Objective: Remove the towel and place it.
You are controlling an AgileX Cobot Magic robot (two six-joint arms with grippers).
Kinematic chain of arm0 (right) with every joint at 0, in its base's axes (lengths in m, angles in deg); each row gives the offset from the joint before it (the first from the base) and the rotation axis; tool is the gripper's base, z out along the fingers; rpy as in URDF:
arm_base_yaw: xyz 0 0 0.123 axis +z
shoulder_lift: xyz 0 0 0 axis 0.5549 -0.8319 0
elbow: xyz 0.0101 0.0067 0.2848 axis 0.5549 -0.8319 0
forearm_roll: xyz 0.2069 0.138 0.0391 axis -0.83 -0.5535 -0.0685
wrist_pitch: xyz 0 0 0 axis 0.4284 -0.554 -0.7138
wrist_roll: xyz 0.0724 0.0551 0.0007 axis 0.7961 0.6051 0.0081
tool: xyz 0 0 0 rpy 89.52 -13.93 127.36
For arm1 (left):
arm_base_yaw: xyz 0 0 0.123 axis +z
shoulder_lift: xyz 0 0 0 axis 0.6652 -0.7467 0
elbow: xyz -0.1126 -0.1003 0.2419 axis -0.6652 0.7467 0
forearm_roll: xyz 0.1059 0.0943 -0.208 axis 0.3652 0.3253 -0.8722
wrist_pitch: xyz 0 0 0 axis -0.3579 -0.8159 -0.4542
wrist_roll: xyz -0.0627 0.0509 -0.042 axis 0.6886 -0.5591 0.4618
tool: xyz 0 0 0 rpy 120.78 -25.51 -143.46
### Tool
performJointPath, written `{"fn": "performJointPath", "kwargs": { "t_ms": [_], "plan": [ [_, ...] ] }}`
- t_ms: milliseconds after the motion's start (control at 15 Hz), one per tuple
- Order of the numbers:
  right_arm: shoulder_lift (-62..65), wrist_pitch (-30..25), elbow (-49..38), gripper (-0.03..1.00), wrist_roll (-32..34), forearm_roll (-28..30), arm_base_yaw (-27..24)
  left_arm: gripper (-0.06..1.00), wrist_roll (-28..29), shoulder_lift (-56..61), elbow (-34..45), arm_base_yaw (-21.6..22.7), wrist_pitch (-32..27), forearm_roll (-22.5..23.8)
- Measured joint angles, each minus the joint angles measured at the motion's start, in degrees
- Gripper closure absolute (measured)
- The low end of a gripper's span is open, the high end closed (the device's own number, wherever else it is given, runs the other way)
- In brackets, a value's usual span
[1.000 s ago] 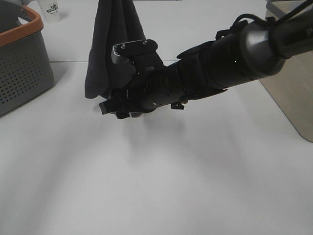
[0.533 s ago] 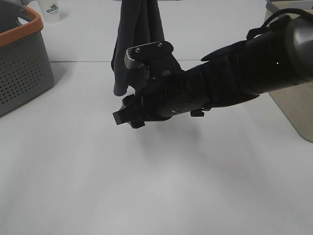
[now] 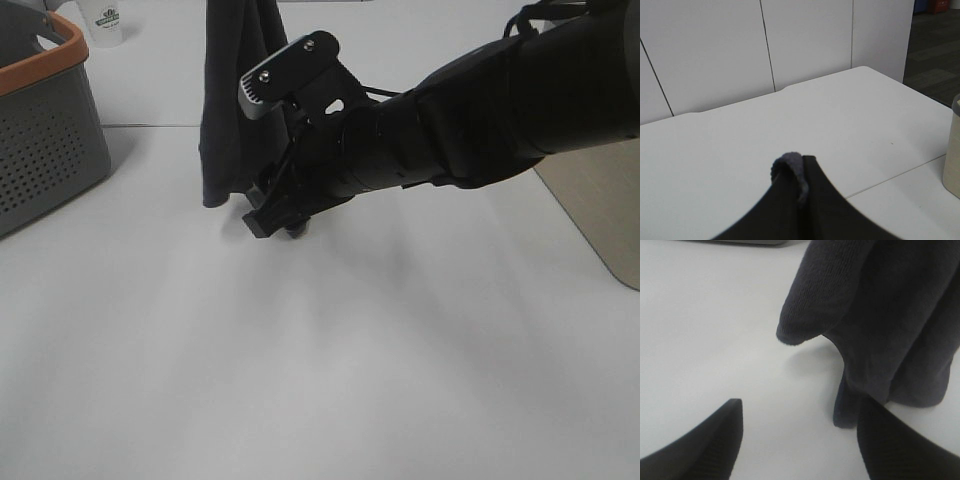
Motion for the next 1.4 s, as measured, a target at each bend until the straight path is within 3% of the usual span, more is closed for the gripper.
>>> {"fn": "performJointPath", "kwargs": {
  "t_ms": [67,200,400,467,533,600,667,800,867,1000,1067,1200,1267,1400],
  "plan": [
    [0.1,-9.6,0.1,0.32,-2.2,7.2,-0.1,0.94,-4.9,0.0,0.0,0.0,-0.1,-4.6],
    [-0.3,-21.0,0.1,0.32,-4.9,10.3,-0.2,0.94,-8.7,0.0,0.0,0.0,-0.3,-7.6],
    [-1.8,-27.0,0.1,0.32,-1.5,15.6,-3.1,0.94,-11.1,0.0,0.0,0.0,-1.4,-10.6],
    [-1.9,-29.7,0.3,0.32,4.1,21.1,-5.8,0.94,-12.3,0.0,0.0,0.0,-1.6,-11.2],
    [-1.9,-29.6,0.4,0.33,12.1,27.3,-8.4,0.94,-13.0,0.0,0.0,0.0,-1.7,-11.8],
    [-1.9,-27.8,0.4,0.33,17.5,29.6,-9.8,0.94,-13.2,0.0,0.0,0.0,-1.7,-12.1],
    [-1.7,-14.8,0.4,0.34,35.5,34.5,-13.1,0.94,-13.7,0.0,0.0,0.0,-1.7,-12.8],
    [0.3,1.4,-0.3,0.34,43.8,36.6,-12.2,0.94,-14.1,0.0,0.0,0.0,-2.1,-12.9],
    [0.7,6.4,-1.0,0.34,45.0,36.6,-11.7,0.94,-14.2,0.0,0.0,0.0,-2.6,-13.0],
    [1.4,24.6,-6.2,0.34,52.3,37.5,-7.7,0.94,-14.2,0.0,0.0,0.0,-4.4,-13.2],
    [1.4,31.1,-9.6,0.34,58.7,41.1,-5.1,0.94,-14.4,0.0,0.0,0.0,-4.6,-13.5],
    [1.2,40.3,-15.2,0.34,75.7,51.9,-0.1,0.94,-14.9,0.0,0.0,0.0,-4.7,-13.5],
    [-0.2,45.3,-16.8,0.34,87.5,59.0,2.1,0.94,-15.1,0.0,-0.2,0.0,-4.7,-13.8],
    [-4.3,48.1,-16.9,0.34,93.6,65.4,2.6,0.94,-15.1,0.0,-1.9,0.0,-4.9,-14.0]
  ]
}}
